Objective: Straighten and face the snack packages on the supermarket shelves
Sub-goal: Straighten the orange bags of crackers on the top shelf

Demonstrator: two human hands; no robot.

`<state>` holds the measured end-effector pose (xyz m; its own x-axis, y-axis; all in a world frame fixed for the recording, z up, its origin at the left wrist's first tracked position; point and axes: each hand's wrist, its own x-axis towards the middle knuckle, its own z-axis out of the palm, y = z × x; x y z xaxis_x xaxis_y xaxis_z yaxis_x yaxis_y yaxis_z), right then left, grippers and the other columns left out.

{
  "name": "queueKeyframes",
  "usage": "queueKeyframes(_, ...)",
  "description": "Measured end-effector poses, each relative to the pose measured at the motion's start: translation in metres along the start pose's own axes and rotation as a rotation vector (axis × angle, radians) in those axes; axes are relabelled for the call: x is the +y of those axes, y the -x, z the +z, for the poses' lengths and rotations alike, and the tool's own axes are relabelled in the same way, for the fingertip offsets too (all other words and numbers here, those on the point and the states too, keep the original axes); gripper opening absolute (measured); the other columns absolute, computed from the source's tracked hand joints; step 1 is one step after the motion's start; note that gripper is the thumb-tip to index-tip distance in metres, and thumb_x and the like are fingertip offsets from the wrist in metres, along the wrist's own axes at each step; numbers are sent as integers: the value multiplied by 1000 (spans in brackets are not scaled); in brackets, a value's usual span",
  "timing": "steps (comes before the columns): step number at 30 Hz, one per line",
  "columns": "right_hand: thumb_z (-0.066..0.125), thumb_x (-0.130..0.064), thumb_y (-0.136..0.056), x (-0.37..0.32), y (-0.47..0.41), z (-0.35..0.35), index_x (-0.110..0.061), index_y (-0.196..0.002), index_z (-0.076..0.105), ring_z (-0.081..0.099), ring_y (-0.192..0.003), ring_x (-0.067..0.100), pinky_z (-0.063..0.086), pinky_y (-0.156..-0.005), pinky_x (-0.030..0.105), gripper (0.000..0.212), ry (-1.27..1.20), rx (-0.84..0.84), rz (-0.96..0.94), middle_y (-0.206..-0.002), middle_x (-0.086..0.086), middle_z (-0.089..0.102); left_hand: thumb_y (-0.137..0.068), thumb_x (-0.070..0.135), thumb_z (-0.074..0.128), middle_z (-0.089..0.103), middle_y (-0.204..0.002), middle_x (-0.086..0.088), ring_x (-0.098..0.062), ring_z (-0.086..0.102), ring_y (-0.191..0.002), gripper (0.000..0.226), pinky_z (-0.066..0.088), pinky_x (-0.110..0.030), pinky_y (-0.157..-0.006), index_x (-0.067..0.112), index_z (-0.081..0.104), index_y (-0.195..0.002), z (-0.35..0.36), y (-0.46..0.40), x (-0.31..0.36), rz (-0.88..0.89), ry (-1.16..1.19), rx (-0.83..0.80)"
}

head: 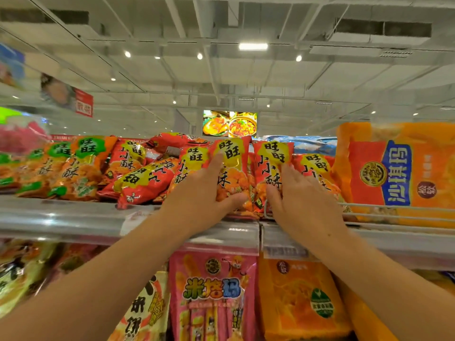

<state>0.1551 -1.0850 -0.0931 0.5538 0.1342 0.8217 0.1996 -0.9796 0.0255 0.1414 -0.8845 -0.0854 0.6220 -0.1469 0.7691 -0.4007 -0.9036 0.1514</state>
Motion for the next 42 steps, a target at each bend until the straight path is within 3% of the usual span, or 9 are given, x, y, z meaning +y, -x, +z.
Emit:
queueKeyframes(4, 40, -33, -95, -35, 13, -6, -8, -139, 47, 42, -130, 37, 33, -108, 52, 51, -182, 202, -226, -142, 16, 47, -93, 60, 43, 54, -136, 1, -18, 47, -126, 68, 30, -25, -95, 26, 30, -150, -28, 38, -25, 65, -10, 138)
queueKeyframes(9, 45, -35, -91, -147, 24, -7, -15, -136, 51, 40, -133, 25, 27, -111, 41, 50, -465, 51, -511, -141, 3, 50, -88, 39, 49, 59, -127, -1, -20, 50, -120, 46, 36, -30, -96, 17, 59, -127, -89, 109, -98, -73, -174, 83)
queueKeyframes(13, 49, -32, -92, -248, 25, 4, -19, -146, 35, 30, -137, 14, 19, -113, 28, 57, -600, -26, -640, -147, -4, 41, -85, 43, 46, 62, -122, 3, -17, 55, -113, 49, 44, -30, -93, 19, 61, -125, -148, 176, -166, -236, -318, 16)
queueKeyframes(17, 46, -35, -94, -357, 20, 13, -17, -150, 26, 20, -143, 14, 16, -118, 31, 62, -605, -84, -737, -154, -2, 31, -85, 39, 54, 65, -120, 2, -21, 62, -110, 43, 46, -31, -90, 20, 65, -122, -211, 246, -236, -367, -442, 46)
queueKeyframes(22, 33, -50, -97, -481, 4, 33, -20, -155, -2, -11, -148, 19, -13, -113, 33, 74, -438, -164, -695, -162, 1, -9, -92, 35, 58, 51, -139, 10, -13, 46, -129, 48, 37, -28, -105, 28, 49, -139, -285, 314, -323, -461, -454, 54)
queueKeyframes(26, 27, -59, -93, -516, 6, 58, -20, -154, 10, -2, -148, 30, 1, -117, 53, 74, -128, -180, -601, -162, 8, -6, -92, 34, 59, 45, -146, 10, -11, 41, -134, 52, 32, -24, -107, 29, 46, -142, -325, 337, -372, -496, -466, 56)
queueKeyframes(29, 33, -61, -90, -515, 14, 63, -19, -153, 18, 3, -147, 34, 5, -115, 57, 78, 6, -160, -587, -162, 13, 2, -92, 33, 59, 42, -149, 8, -11, 39, -137, 56, 26, -20, -108, 28, 43, -145, -340, 333, -404, -458, -477, 19)
queueKeyframes(35, 31, -59, -92, -551, 7, 55, -24, -154, 4, -13, -147, 28, -10, -117, 49, 76, -135, -136, -581, -162, 8, -10, -95, 44, 51, 15, -161, 7, -15, 19, -147, 67, 25, -32, -115, 31, 20, -153, -337, 280, -472, -407, -426, -117)
queueKeyframes(42, 40, -53, -91, -661, -37, 53, -23, -151, 17, 7, -147, 25, 11, -118, 42, 71, -401, -4, -706, -161, 5, 12, -93, 35, 53, -25, -160, 8, -22, -13, -150, 88, 17, -45, -119, 47, -13, -150, -314, 238, -564, -367, -492, -180)
